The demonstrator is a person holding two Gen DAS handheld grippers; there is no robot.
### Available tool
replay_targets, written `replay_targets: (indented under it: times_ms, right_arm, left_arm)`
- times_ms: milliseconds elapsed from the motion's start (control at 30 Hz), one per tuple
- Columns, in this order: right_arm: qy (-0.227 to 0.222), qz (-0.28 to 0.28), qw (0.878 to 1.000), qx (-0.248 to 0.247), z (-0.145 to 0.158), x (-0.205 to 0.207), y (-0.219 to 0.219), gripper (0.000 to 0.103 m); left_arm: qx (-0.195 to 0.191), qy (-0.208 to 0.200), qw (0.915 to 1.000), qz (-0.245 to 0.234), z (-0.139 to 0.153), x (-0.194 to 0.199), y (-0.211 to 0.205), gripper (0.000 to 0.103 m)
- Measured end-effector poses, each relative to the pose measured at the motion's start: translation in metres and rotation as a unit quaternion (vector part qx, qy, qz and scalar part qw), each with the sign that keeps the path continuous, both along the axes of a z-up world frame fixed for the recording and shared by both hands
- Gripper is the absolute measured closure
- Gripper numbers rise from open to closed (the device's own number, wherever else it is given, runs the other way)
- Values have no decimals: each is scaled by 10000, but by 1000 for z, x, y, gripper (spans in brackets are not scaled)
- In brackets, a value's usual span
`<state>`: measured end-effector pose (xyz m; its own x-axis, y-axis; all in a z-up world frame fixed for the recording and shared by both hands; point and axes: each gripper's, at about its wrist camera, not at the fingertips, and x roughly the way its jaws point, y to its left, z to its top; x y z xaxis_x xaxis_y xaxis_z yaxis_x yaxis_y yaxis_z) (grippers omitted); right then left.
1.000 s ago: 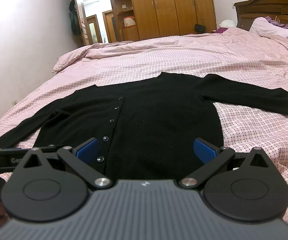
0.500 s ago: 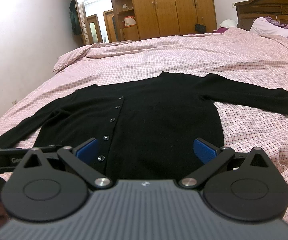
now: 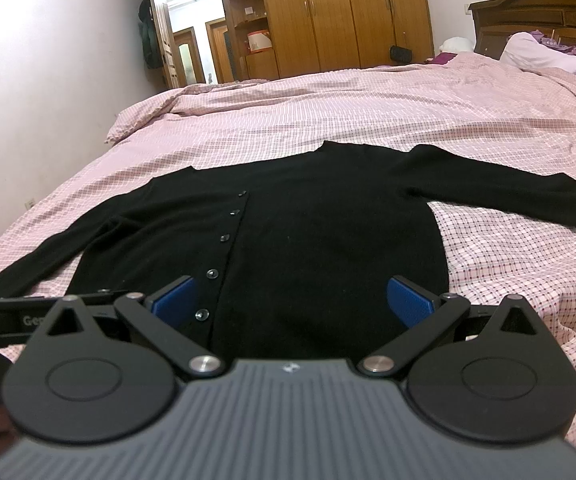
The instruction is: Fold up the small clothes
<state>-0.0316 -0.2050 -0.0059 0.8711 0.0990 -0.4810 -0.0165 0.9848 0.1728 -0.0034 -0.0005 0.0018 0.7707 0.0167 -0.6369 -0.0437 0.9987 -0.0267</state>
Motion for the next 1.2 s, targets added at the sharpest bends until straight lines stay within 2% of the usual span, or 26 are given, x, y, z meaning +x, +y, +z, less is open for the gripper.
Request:
replay_targets:
  times_ms: [400, 667, 933, 1200]
  right_arm:
    - [24, 38, 9999, 95, -2, 2, 0, 0]
    - [-224, 74, 9992, 310, 2, 12, -19, 0]
    - [-167, -682, 9961, 537, -6, 33, -77, 0]
    - [-323, -1708, 9798, 993, -15, 39, -164, 0]
  left_arm:
    - [-28, -24, 10000, 10, -1, 2, 4, 0]
    - [56, -85, 9999, -68, 6, 17, 6, 0]
    - [12, -10, 9999, -122, 11, 49, 3, 0]
    - [58, 39, 9999, -134, 11, 81, -4, 0]
